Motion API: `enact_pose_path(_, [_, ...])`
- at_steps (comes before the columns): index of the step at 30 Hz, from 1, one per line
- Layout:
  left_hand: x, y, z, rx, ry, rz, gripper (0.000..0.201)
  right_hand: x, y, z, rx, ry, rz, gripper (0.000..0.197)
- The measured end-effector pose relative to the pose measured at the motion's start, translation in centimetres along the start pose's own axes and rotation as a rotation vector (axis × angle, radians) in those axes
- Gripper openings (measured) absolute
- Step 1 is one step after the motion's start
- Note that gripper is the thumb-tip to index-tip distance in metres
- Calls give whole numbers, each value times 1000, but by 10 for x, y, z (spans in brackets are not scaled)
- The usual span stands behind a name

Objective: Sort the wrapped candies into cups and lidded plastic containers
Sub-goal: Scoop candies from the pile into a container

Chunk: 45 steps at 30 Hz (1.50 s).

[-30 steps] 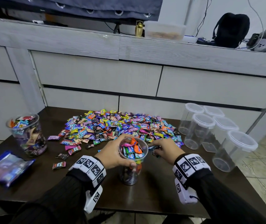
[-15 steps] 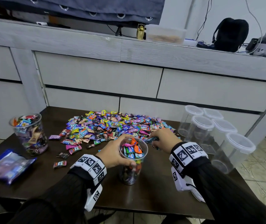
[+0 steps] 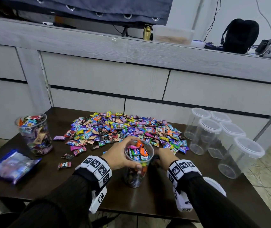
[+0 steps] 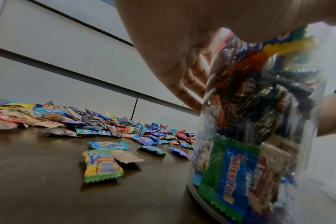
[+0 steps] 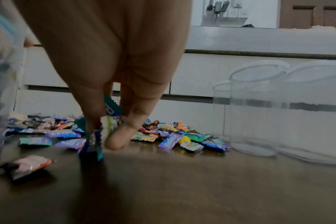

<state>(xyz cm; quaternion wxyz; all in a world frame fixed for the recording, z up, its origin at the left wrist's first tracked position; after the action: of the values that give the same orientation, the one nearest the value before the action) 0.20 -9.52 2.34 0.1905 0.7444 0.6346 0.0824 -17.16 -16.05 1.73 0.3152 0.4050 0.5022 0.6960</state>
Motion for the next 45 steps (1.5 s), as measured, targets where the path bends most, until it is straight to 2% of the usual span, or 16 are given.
enact_pose_path(2, [0, 0, 1, -5, 4, 2, 85, 2, 13, -3, -86, 6, -94, 31])
enact_pose_path(5, [-1, 0, 1, -4, 8, 11, 84, 10, 46, -3, -250, 55, -335, 23])
enact_pose_path(7, [-1, 0, 2, -9, 13, 17, 85, 22, 69, 3, -354, 129, -504, 21])
enact_pose_path(9, [-1, 0, 2, -15, 23, 26, 85, 35, 84, 15, -428, 235, -584, 22])
enact_pose_path(13, [0, -1, -1, 4, 15, 26, 88, 53, 83, 47, -404, 453, -469, 26])
enact_pose_path(17, [3, -2, -8, 29, -7, 10, 89, 57, 72, 67, -163, 562, -385, 28])
enact_pose_path(20, [3, -1, -8, 24, -8, 7, 90, 57, 72, 72, -86, 574, -328, 33])
enact_pose_path(26, [4, 0, -10, -18, 5, 8, 85, 60, 89, 67, -229, 568, -308, 32])
enact_pose_path(32, [2, 2, -6, -89, 0, 13, 83, 46, 68, 79, -23, 525, -219, 34])
enact_pose_path(35, [2, 2, -5, -118, -3, 9, 85, 45, 63, 81, 0, 517, -190, 33])
enact_pose_path(45, [2, 2, -4, -116, -22, 1, 83, 44, 59, 86, -41, 493, -217, 33])
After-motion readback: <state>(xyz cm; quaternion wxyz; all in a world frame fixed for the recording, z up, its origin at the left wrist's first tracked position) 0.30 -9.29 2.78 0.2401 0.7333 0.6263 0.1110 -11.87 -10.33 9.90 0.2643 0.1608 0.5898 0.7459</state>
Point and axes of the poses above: each hand's wrist, its own x-axis away from the middle knuckle, its own y-axis out of the back of the hand, z = x × y, the point moved 5 cm from there along -x, towards the middle knuckle, and after that the axes turned 1 degree about -z, right-handed, at the moved point
